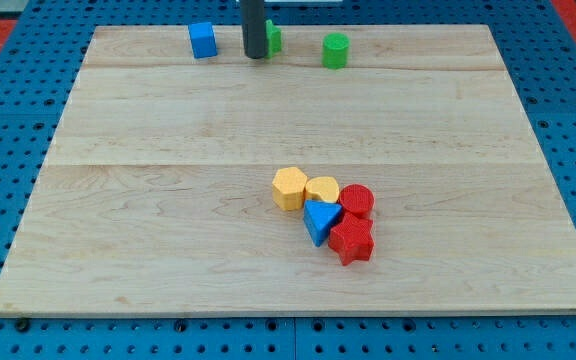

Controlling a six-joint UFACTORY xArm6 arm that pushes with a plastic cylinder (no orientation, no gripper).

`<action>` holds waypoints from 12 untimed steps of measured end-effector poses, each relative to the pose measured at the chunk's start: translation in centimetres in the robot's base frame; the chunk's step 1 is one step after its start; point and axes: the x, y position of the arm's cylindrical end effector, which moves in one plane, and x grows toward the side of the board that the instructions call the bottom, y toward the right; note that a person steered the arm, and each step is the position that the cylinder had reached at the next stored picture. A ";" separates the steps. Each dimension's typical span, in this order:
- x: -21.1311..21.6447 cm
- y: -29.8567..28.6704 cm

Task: Separate red circle from the red star

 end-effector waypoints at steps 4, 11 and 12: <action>3.0 12.4; 23.4 14.4; 27.0 15.0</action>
